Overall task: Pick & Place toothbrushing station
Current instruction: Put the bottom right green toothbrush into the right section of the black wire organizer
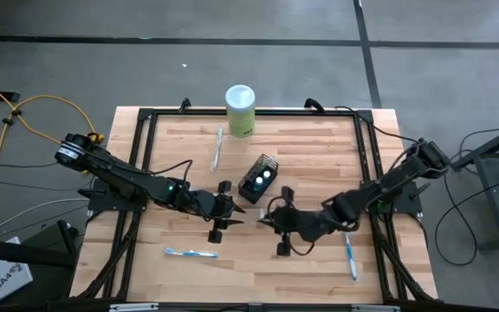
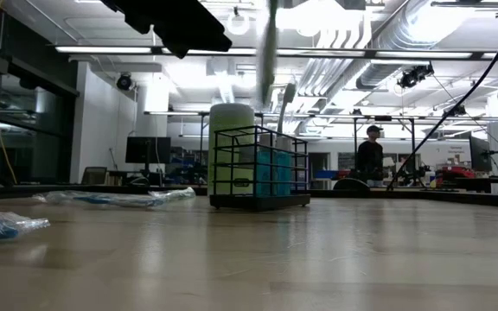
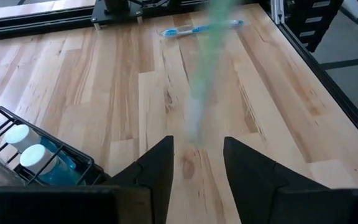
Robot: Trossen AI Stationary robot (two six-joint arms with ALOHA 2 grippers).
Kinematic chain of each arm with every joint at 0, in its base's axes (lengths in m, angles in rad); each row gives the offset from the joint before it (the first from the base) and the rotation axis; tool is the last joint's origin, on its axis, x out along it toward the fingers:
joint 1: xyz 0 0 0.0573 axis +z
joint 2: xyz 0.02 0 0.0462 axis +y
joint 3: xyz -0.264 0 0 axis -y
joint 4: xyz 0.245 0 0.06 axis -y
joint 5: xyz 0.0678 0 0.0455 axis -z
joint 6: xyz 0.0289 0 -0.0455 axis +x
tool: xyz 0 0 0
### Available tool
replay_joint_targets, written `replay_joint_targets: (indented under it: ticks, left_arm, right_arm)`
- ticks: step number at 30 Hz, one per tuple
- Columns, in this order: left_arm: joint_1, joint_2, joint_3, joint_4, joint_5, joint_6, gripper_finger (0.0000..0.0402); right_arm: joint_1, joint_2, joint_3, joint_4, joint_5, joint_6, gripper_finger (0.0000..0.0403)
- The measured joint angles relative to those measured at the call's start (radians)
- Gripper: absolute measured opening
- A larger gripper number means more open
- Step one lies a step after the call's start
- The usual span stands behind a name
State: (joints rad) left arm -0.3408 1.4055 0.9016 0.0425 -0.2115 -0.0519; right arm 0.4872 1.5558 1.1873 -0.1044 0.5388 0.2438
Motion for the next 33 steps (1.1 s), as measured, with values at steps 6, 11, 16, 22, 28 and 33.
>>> replay_joint_targets:
  ticks: [6,11,16,22,28,33]
  left_arm:
    - [-0.003,0.000,0.000,0.000,0.000,-0.024,0.0134]
    - [-0.003,0.000,0.000,0.000,0.001,-0.029,0.0134]
    - [-0.003,0.000,0.000,-0.001,0.001,-0.031,0.0134]
    - [-0.003,0.000,0.000,-0.001,0.001,-0.031,0.0134]
    - [-0.003,0.000,0.000,-0.005,0.001,-0.028,0.0134]
    - [-0.003,0.000,0.000,-0.005,0.001,-0.027,0.0134]
  right_arm:
    - [-0.016,-0.047,-0.001,-0.168,0.136,0.063,0.0005]
    - [-0.103,-0.055,-0.001,-0.186,0.108,0.030,0.0005]
    - [-0.202,-0.119,-0.001,-0.201,0.035,0.008,0.0005]
    - [-0.300,-0.182,0.000,-0.205,0.003,-0.045,0.0005]
    - [-0.375,-0.196,-0.001,-0.259,-0.052,-0.042,0.0005]
    - [-0.413,-0.190,-0.001,-0.258,-0.056,-0.088,0.0005]
